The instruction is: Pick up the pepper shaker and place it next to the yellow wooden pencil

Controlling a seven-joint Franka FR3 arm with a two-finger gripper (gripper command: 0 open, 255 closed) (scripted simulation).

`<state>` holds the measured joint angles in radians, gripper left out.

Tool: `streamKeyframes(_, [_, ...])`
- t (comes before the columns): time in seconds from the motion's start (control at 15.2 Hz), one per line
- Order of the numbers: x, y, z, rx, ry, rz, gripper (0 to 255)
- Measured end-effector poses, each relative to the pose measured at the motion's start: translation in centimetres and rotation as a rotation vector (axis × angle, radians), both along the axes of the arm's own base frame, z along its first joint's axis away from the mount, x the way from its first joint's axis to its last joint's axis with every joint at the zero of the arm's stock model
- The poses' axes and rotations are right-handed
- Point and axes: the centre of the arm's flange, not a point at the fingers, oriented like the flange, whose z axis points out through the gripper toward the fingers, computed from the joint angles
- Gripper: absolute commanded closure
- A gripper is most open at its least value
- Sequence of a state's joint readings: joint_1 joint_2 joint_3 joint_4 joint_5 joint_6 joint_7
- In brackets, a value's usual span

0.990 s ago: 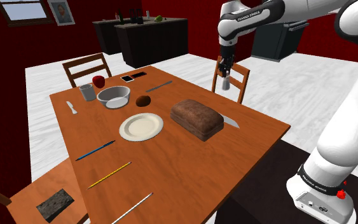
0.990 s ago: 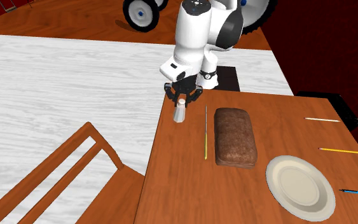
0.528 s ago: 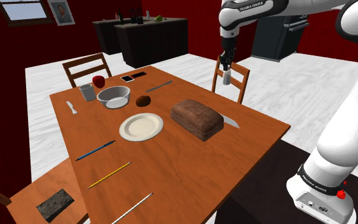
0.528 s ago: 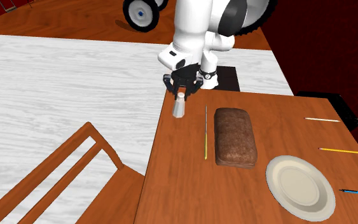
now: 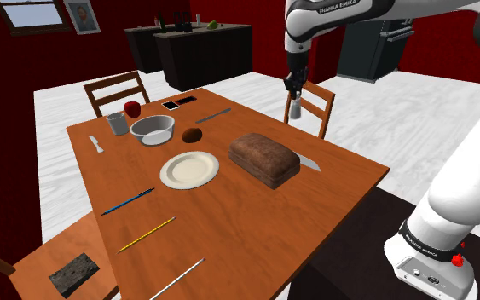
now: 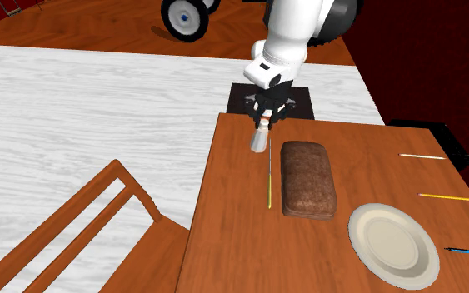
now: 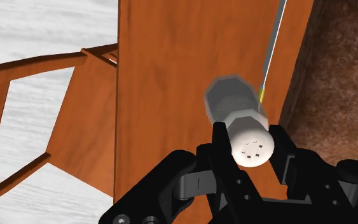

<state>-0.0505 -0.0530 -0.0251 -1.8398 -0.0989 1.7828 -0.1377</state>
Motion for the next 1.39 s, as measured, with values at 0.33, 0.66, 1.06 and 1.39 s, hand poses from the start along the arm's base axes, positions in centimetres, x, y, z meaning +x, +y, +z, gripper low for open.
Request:
streamKeyframes(0.33, [-0.9,7.0,0.0,0.000,0.000,0.001,255])
streamKeyframes(0.66, [-1.7,13.3,0.2,0.000,-0.001,0.000,255])
streamKeyframes(1.06, [-3.0,21.1,0.1,-0.001,0.000,0.000,255])
streamKeyframes(1.39, [-3.9,27.6,0.2,-0.001,0.000,0.001,255])
